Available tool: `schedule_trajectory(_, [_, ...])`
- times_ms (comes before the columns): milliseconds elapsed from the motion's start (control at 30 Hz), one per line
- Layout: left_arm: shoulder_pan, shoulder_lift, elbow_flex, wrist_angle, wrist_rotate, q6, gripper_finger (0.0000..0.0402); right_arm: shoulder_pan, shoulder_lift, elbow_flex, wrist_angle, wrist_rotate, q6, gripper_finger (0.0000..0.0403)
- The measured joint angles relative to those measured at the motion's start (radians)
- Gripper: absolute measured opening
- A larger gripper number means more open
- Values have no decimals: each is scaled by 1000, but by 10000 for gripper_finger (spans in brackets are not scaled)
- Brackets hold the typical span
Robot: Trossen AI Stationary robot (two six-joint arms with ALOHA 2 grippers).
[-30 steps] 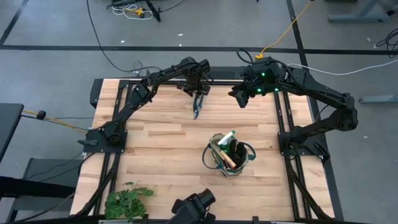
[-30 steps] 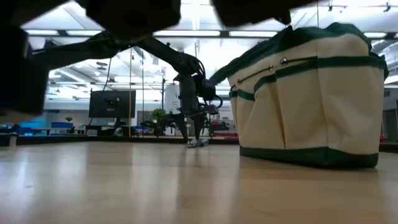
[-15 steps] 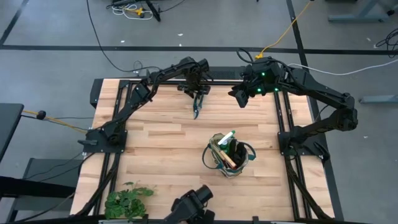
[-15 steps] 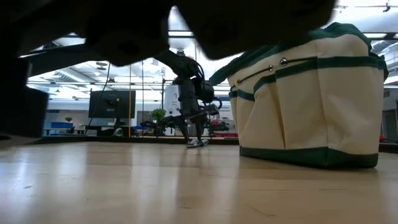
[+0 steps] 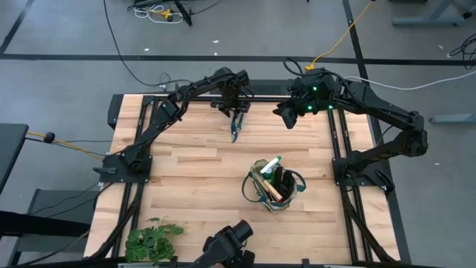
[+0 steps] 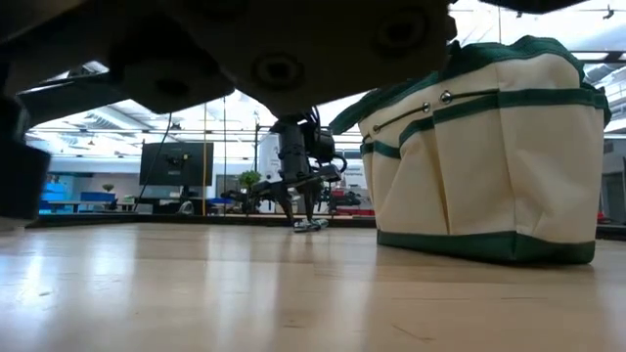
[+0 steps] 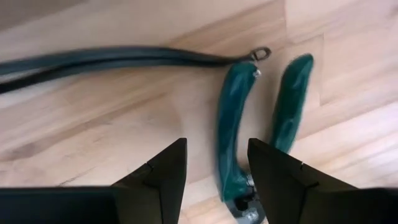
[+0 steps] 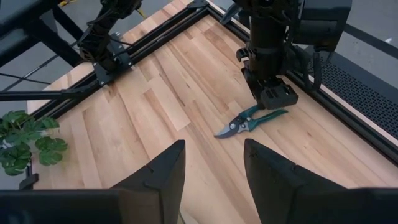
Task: Pick & Place Garden tools in Gardening bag
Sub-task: Put the green shear scissors into the green gardening bag
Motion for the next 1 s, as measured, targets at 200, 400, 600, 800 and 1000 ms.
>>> schedule_trajectory(200, [5, 8, 0, -10, 43, 37, 176, 0, 0, 0, 0, 0, 0, 165])
schedule_trajectory(400, [6, 8, 0, 11, 76, 63, 133, 0, 0, 0, 1, 0, 0, 165])
schedule_trajectory(600, [2, 8, 0, 22, 98, 29, 77, 0, 0, 0, 1, 0, 7, 165])
schedule_trajectory(800, [11, 16, 0, 22, 148, 3, 42, 0, 0, 0, 1, -3, 11, 165])
schedule_trajectory(1000, [11, 16, 0, 21, 142, 22, 42, 0, 0, 0, 1, -3, 12, 165])
